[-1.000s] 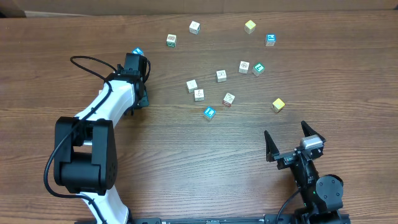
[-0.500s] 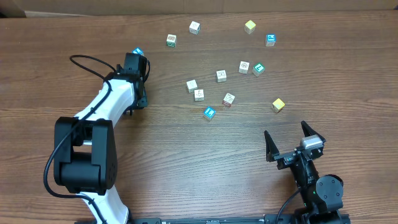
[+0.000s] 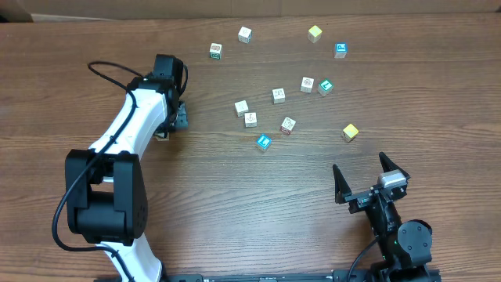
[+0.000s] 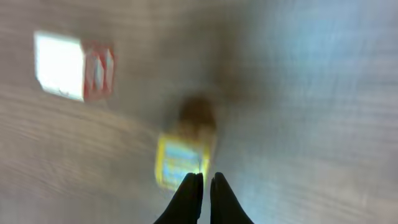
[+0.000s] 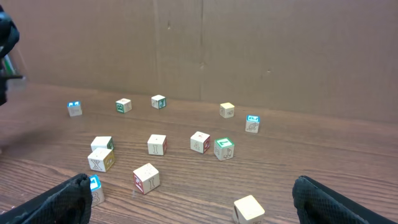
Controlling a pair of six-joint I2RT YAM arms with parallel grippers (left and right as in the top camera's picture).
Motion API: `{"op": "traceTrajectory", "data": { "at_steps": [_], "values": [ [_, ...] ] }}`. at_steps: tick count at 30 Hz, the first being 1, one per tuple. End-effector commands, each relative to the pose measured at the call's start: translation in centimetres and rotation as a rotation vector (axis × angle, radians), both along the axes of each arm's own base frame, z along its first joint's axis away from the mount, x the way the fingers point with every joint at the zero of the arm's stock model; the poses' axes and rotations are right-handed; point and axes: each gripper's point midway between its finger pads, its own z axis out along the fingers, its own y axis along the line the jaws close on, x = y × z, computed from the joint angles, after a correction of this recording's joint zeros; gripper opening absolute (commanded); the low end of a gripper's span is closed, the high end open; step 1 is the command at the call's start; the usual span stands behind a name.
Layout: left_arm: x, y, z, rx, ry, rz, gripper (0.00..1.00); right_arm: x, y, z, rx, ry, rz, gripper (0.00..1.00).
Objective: Form a horizontal line
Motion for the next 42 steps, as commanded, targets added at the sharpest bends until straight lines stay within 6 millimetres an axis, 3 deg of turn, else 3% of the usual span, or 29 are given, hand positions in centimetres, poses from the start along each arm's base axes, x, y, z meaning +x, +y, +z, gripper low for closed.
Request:
{"op": "traceTrajectory", "data": {
  "at_steps": [1, 4, 8, 26, 33, 37, 42],
  "values": [
    [-1.5, -0.6, -0.6, -0.056, 0.055, 0.045, 0.04, 0.0, -0.1, -0.1, 0.007, -0.006, -0.003, 1.0],
    [-2.8, -0.6, -1.8, -0.058, 0.094, 0.046, 0.04, 0.0, -0.1, -0.1, 0.007, -0.006, -0.003, 1.0],
    [-3.0, -0.6, -2.8, -0.058, 0.082, 0.045, 0.04, 0.0, -0.1, -0.1, 0.007, -0.006, -0.003, 1.0],
    [0.7, 2.2, -1.8, 0.082, -0.083, 0.073, 0.13, 0.0, -0.1, -0.1, 0.007, -0.006, -0.003, 1.0],
    [-1.3, 1.1, -2.5, 0.01, 0.005, 0.065, 0.11, 0.0, -0.1, -0.1, 0.007, -0.006, -0.003, 1.0],
    [-2.1, 1.5, -3.1, 0.03, 0.025, 0.068, 0.1, 0.0, -0.1, -0.1, 0.007, -0.006, -0.003, 1.0],
    [-1.6, 2.5, -3.4, 0.08, -0.014, 0.083, 0.1, 0.0, -0.1, -0.1, 0.007, -0.006, -0.003, 1.0]
  ]
}}
